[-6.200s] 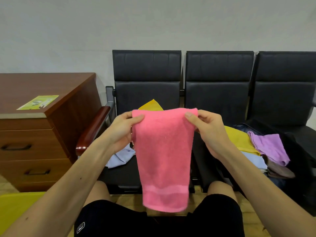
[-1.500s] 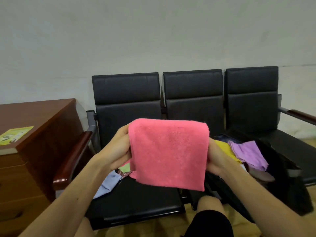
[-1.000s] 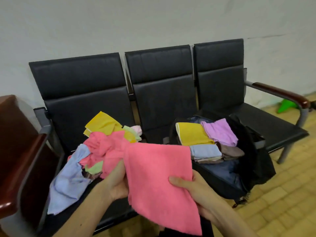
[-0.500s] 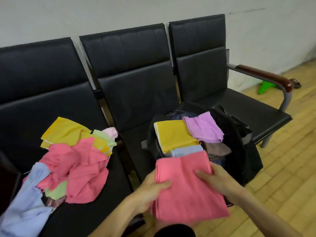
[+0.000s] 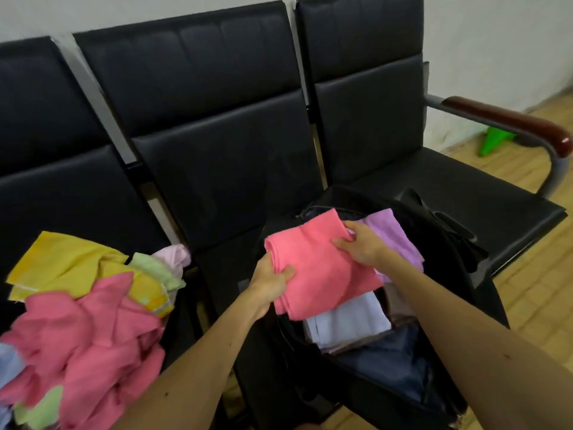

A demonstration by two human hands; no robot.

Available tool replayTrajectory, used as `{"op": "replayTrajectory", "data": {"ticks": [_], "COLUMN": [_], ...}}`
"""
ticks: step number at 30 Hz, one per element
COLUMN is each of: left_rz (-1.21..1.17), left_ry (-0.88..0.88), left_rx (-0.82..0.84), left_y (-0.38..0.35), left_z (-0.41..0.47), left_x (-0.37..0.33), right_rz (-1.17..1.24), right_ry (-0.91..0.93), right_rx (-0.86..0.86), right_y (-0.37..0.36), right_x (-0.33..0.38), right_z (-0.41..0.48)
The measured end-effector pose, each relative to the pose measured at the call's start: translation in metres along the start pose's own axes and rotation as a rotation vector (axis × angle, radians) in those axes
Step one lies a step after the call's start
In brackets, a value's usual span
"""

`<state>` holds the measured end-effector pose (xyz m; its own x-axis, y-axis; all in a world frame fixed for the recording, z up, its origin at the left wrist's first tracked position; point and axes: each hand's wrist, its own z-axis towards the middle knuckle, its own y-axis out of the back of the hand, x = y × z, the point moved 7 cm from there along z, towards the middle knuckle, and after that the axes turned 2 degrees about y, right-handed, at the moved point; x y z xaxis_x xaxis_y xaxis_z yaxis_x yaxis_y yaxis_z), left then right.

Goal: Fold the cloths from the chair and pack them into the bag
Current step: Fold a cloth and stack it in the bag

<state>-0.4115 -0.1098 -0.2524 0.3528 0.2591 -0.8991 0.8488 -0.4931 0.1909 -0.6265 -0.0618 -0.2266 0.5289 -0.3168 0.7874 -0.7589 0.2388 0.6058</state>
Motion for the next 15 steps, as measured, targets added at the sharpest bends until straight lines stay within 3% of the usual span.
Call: {"op": "replayTrajectory", "data": {"ticks": [4,10,13,15], "left_rz": [0.053,0.016,-0.021,-0.006], "left_ry": [0.022,0.051,0.031,-0.021], "left_rx": [-0.024,0.034,0.022,-0.044], "left_y": [-0.006,0.005,0.037,0.077], "left_z": [0.017,0.009,-0.010,-0.028], "left_x": [0.020,0.016,-0.005,-0.014], "right_rz": [-0.038,-0.310,-0.524,-0.508], "right_ry": [-0.061,-0.103,0.071,0.259], "right_rx": [-0.002,0.033,-0.080,-0.186], "right_y": [-0.011,-0.012,-0.003,-0.013], "right_x": [-0.024,-0.018,0.020,0.057], "right_z": [0.014,0.007,-0.008,-0.028]}}
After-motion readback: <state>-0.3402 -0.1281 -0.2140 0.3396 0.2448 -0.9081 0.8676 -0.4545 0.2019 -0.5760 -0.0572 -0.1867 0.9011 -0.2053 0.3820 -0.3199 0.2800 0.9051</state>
